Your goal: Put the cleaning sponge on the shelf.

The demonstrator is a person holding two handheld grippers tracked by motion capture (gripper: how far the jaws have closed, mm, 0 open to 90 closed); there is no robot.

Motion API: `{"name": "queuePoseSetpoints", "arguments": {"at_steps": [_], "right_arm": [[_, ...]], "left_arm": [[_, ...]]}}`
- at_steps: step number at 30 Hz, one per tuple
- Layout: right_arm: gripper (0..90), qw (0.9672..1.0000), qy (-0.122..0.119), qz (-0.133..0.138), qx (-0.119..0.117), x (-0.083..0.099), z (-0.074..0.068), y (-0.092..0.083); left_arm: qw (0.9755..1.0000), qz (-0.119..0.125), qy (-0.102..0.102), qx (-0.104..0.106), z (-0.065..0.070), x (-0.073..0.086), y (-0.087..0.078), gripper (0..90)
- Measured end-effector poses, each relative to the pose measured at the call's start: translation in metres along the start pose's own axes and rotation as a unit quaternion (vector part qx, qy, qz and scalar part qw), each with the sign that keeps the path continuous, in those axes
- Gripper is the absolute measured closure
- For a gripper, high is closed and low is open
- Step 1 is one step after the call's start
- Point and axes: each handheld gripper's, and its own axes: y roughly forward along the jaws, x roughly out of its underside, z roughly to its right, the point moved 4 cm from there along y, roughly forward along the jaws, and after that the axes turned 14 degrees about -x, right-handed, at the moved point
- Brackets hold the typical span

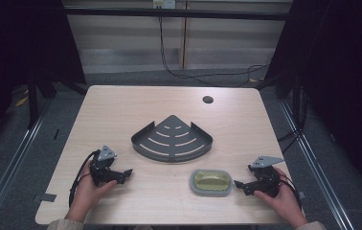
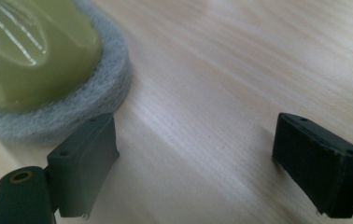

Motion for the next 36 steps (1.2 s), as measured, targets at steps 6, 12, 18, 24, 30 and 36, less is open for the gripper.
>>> {"name": "queuePoseSetpoints", "arguments": {"at_steps": [6, 12, 18, 24, 30, 36], "right_arm": [[13.9, 0.9971, -0.018, -0.07, -0.021, -0.005, -0.003, -0.006], [18.1, 0.9901, -0.055, -0.121, -0.045, -0.023, -0.012, -0.019], [25.2, 0.981, -0.076, -0.164, -0.071, -0.054, -0.026, -0.029], [29.3, 0.9693, -0.099, -0.209, -0.085, -0.08, -0.039, -0.025], [32.8, 0.9549, -0.126, -0.251, -0.095, -0.099, -0.055, -0.014], [33.3, 0.9467, -0.14, -0.273, -0.099, -0.107, -0.063, -0.002]], "left_arm": [[1.0, 0.0, 0.001, 0.0, 0.0, 0.0, 0.0, 6.5], [1.0, 0.0, 0.002, 0.001, 0.0, 0.0, 0.0, 6.4], [1.0, 0.0, 0.002, 0.002, 0.0, 0.0, 0.0, 6.3], [1.0, 0.0, 0.002, 0.002, 0.0, 0.0, 0.0, 6.1], [1.0, 0.0, 0.004, 0.002, 0.0, 0.0, 0.0, 5.7], [1.0, -0.001, 0.004, 0.003, 0.0, 0.0, 0.0, 5.3]]}}
